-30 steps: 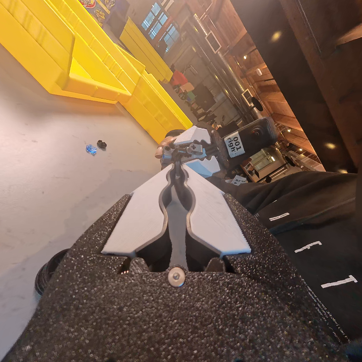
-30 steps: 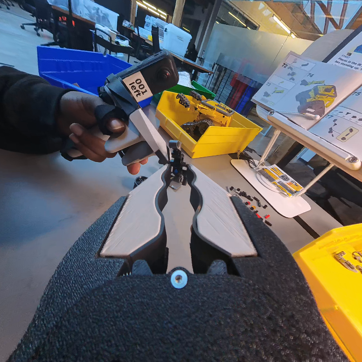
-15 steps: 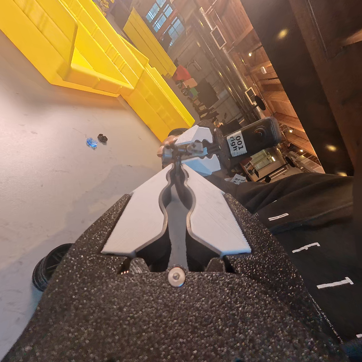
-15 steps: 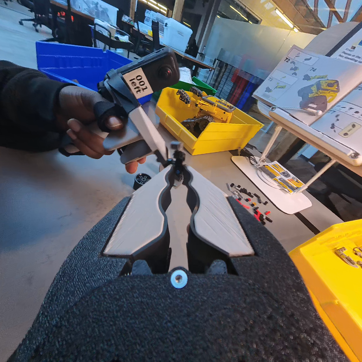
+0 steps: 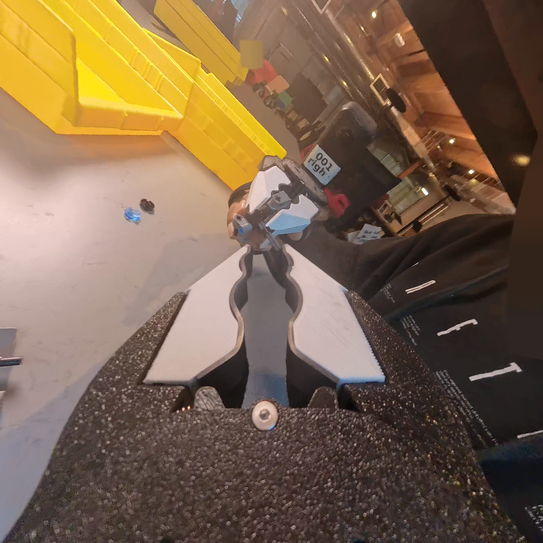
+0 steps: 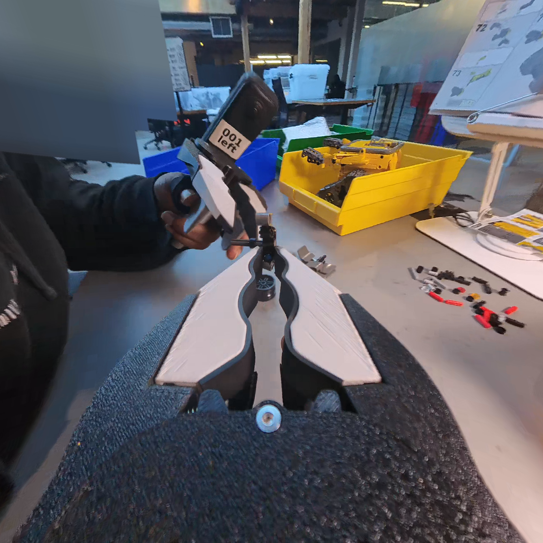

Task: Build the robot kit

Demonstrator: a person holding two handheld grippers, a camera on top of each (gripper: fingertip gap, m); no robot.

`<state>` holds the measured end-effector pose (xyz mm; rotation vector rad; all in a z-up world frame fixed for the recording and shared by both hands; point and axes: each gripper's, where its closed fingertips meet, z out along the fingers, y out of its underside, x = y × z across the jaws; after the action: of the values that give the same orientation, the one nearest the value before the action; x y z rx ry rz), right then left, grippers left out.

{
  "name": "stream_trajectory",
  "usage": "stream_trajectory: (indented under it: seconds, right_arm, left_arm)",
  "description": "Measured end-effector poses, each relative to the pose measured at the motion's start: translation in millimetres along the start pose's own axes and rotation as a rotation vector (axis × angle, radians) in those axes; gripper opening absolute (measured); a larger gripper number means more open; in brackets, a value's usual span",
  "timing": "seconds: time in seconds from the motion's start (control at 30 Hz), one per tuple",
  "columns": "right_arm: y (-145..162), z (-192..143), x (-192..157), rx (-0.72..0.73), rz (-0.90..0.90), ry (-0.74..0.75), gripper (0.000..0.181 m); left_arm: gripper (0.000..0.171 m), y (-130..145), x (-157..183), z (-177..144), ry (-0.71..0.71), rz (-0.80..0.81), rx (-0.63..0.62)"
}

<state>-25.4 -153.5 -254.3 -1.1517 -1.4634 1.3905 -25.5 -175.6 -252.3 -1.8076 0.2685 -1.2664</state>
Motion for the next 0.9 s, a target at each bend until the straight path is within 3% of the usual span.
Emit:
stream_trajectory:
  seconds: [0.17,0.37,0.9]
  right_arm:
    - [-4.4,1.9,-28.5,0.063,0.22,-0.25,0.008]
    - [-16.9,-1.5,-51.7,0.142,0.378,-0.442,0.007]
    - [-23.4,-6.3,-51.5,0.2,0.429,-0.483,0.009]
  left_arm:
    - [0.027,0.0,12.0,-0.1,0.066,0.11,-0.002]
    - [0.012,1.0,39.4,2.8,0.179,0.196,0.017]
    - [0.006,-3.4,43.6,6.3,0.116,0.31,0.051]
